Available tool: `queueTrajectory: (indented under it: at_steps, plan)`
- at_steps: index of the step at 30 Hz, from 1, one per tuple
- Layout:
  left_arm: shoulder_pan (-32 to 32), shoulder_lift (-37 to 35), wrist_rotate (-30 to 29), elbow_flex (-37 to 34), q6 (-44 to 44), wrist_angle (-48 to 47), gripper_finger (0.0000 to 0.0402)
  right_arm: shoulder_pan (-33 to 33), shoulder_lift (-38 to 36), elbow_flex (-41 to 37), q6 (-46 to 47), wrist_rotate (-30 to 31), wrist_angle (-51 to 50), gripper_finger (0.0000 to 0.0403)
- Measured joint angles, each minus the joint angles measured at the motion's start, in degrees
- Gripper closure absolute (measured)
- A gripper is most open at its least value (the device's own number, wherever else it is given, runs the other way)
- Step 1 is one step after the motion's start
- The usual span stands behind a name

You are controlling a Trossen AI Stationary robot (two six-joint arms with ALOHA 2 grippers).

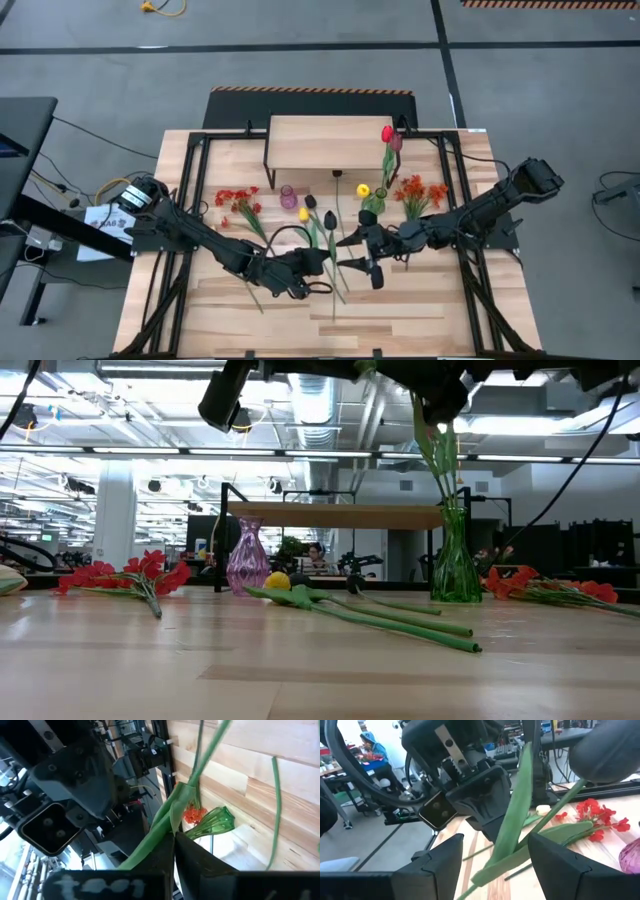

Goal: Pick and place flowers into a vace then onto a shelf
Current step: Put the bottom left black tulip into the green vase

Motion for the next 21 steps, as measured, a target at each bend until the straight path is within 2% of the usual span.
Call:
queueTrajectory:
  at_steps: [21]
  plan:
    - [0.0,0.0,0.4,0.0,1.5,0.8,0.0401,-2.5,0.0,0.0,1.9,0.2,-0.9,0.019]
